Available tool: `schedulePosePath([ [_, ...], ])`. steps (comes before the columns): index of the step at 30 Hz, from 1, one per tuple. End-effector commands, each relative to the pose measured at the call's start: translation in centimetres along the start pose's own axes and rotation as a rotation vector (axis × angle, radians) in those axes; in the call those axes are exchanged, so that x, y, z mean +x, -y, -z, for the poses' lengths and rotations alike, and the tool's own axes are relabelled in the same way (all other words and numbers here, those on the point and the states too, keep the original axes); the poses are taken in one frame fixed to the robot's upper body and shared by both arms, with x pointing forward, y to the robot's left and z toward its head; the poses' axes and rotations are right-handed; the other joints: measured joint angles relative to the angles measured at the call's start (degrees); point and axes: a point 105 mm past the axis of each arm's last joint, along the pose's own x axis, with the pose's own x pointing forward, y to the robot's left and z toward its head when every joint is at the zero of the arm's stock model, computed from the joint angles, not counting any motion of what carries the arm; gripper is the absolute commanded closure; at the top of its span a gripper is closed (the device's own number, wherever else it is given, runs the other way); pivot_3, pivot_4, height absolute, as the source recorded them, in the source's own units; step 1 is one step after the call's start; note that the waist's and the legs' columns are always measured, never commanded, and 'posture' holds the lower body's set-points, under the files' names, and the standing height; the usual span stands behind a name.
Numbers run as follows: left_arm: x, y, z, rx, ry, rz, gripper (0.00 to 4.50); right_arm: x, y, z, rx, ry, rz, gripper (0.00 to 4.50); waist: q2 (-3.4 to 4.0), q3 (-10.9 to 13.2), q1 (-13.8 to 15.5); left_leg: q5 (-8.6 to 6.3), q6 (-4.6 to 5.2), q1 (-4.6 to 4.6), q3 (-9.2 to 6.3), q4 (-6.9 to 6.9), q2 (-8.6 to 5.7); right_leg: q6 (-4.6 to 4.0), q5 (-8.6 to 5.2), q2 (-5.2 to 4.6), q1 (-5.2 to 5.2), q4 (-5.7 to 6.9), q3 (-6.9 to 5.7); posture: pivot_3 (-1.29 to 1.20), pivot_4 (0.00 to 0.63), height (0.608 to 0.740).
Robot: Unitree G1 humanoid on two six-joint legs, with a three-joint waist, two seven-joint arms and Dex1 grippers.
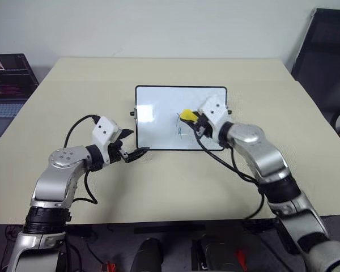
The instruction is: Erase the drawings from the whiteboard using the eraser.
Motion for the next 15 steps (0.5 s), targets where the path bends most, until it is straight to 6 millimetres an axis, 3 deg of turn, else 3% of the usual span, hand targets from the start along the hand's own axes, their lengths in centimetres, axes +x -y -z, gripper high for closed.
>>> schedulePosePath([
  [1, 0.3, 0.1, -1.5, 0.069, 0.034, 0.015, 0.0, 1.7, 0.6, -0.4, -0.07, -0.004, 0.004, 3.49, 0.0, 0.0, -0.01, 0.0, 0.0, 0.0, -0.01, 0.0, 0.0, -0.01, 0.01, 0.0, 0.0, 0.01, -0.01, 0.0, 0.15, 0.74],
  [9, 0.6, 0.7, -2.1, 0.096, 0.035, 0.036, 0.0, 3.1, 1.5, 1.1, -0.153, -0.098, -0.015, 3.49, 0.0, 0.0, -0.01, -0.01, 0.01, -0.08, -0.04, 0.0, -0.05, -0.02, 0.01, -0.06, -0.04, 0.0, -0.03, 0.0, 0.15, 0.74],
  [15, 0.9, 1.2, -2.2, 0.097, 0.038, 0.052, 0.0, 2.2, 0.0, 3.3, -0.22, -0.184, -0.141, 3.49, 0.0, 0.0, 0.02, -0.01, 0.0, -0.03, -0.07, 0.03, -0.03, -0.02, 0.01, -0.06, -0.02, 0.1, -0.04, 0.0, 0.15, 0.74],
])
